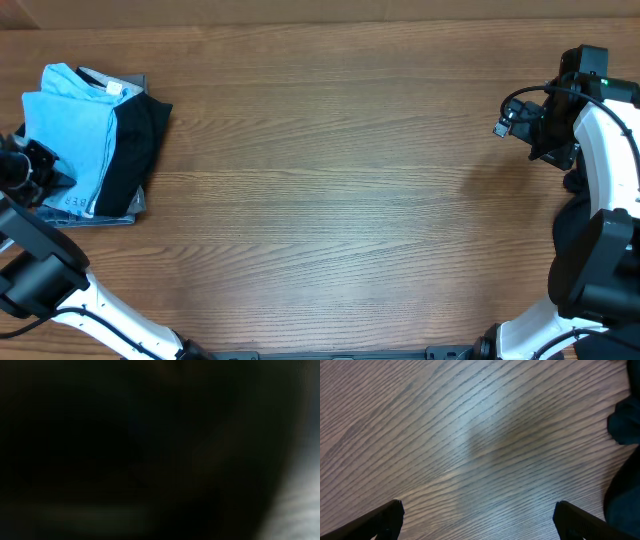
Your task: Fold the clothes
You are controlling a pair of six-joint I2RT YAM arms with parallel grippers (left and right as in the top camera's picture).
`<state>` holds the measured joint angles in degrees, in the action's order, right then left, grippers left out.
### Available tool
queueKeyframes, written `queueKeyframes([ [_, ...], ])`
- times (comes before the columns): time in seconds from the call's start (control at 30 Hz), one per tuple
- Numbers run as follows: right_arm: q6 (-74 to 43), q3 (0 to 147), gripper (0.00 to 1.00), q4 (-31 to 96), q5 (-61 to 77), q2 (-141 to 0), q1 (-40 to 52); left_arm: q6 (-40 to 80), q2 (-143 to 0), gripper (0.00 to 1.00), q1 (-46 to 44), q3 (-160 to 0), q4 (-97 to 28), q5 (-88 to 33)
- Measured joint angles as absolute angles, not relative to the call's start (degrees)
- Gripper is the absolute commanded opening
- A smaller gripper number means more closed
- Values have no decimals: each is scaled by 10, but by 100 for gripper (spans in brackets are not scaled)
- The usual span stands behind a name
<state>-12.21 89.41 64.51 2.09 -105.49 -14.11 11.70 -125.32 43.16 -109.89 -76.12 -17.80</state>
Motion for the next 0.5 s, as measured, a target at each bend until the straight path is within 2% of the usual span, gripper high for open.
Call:
queueKeyframes([
  [0.13, -122, 894, 100, 645, 21, -1055, -141, 117, -1253, 4, 432, -1094, -762, -197],
  [0.33, -122, 894, 100, 645, 21, -1055, -141, 116, -1241, 4, 432, -1131, -770, -299],
  [0.5, -122, 894, 100, 646, 21, -1055, -141, 116, -1181, 4, 430, -1172, -681, -382],
])
